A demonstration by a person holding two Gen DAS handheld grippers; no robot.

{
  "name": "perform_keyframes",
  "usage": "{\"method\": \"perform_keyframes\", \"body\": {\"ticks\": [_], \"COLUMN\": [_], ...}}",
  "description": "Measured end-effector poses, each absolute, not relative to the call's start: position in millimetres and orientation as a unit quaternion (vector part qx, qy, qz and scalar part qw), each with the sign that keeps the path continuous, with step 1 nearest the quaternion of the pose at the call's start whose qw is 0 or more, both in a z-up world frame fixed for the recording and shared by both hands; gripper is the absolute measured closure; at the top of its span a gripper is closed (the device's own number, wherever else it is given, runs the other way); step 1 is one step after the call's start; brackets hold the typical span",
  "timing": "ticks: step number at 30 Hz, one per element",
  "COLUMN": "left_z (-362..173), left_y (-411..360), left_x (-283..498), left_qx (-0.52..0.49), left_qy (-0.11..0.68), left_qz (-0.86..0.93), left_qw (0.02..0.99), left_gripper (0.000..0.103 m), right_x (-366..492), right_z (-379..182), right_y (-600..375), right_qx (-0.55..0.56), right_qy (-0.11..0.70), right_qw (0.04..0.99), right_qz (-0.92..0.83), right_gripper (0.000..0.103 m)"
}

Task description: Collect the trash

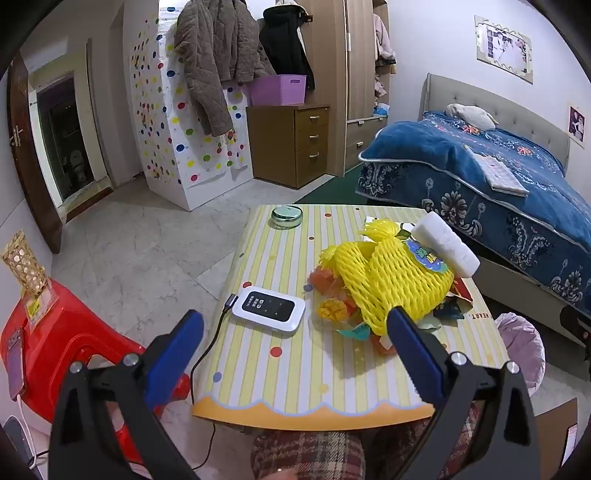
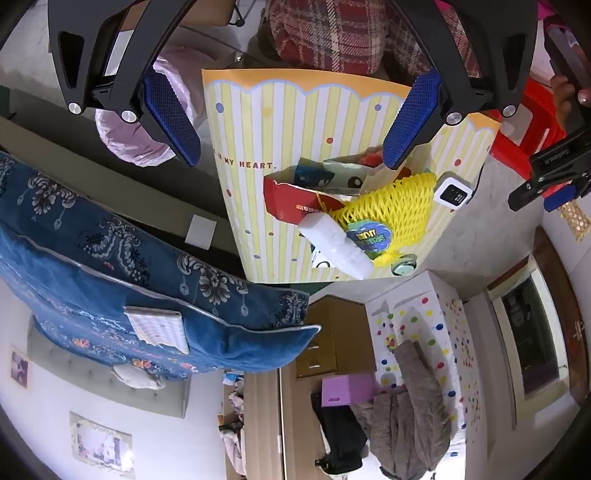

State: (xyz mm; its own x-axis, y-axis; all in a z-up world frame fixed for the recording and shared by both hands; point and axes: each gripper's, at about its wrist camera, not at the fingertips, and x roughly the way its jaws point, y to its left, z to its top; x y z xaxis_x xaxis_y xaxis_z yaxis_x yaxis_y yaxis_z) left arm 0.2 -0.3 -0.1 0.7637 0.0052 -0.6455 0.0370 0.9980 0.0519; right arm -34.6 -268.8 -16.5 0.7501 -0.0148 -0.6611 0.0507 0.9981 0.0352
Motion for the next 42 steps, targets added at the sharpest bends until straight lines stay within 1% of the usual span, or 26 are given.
{"method": "perform_keyframes", "body": {"ticks": [16,42], "left_z": [-3,-1], "left_y": [12,8], "left_x": [5,2], "left_qx": [0.030,0.031], "left_qy": [0.344,0.344], "left_qz": [-0.009,-0.007], "left_qw": [0.939,0.938], "left_gripper": [0.006,0.006], "right_x": [-35,-37], "right_z": [-18,-15], "right_y": [-268,-270], "right_qx": [0.030,0.032], "right_qy": [0.357,0.357], "right_qw": [0.934,0.934], "right_qz": [-0.019,-0.020], "right_gripper": [0.005,0.005]}}
